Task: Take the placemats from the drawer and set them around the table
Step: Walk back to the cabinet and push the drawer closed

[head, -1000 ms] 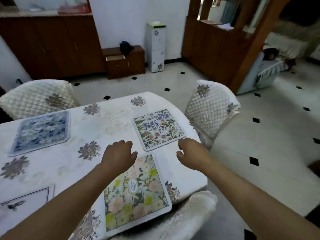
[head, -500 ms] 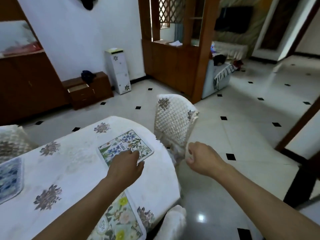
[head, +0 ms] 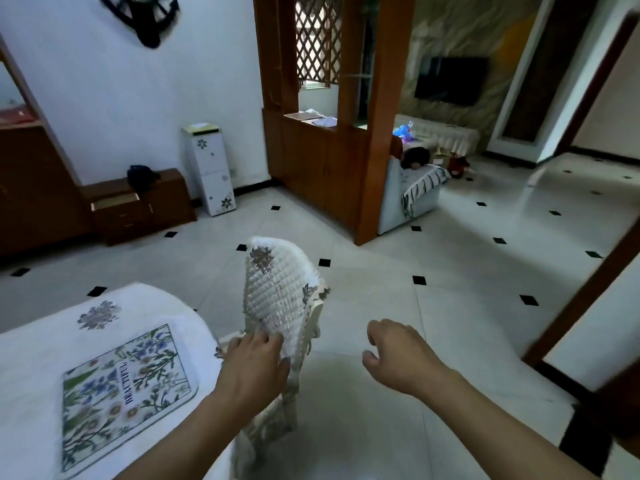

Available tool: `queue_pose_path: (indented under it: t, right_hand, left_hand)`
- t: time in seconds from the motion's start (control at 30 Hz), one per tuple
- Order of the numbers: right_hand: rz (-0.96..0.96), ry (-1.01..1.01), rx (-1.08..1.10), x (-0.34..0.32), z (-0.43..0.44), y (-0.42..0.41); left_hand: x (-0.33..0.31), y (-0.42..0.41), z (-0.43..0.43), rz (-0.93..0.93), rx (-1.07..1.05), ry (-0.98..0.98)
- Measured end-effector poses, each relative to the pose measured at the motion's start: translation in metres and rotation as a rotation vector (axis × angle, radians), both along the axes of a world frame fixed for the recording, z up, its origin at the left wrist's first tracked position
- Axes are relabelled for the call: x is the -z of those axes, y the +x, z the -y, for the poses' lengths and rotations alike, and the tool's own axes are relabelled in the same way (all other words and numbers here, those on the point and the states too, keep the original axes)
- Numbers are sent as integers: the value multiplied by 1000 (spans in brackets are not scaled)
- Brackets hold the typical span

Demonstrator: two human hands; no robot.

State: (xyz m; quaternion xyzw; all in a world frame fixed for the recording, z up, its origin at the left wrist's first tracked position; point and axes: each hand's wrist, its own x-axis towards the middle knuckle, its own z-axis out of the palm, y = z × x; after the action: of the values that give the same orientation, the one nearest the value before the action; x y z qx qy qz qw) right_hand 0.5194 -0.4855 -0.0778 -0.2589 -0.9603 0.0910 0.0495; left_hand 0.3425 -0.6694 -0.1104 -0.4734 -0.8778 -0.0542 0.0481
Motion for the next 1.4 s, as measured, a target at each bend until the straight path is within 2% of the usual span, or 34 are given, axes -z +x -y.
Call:
queue_pose_path:
  t: [0.37,0.63,0.93,1.23,1.4]
  right_hand:
    - [-13,12,-58,-11,-116,-64]
    - [-7,59,-125,-20,-217,-181]
    - [-26,-28,-167,-18,-325,-293]
    - [-35,-38,-396,8,-486,-421]
    - [-18,-8,-576,-4,-562,-499]
  left_hand:
    - [-11,-47,-125,9,-25,-56]
    - [-13,-150,-224,-1,-107,-18]
    - [-26,-250,-315,18,-208,-42]
    - [-1,-338,-451,-7,-437,-69]
    - [-3,-372,-512,43,-596,-26]
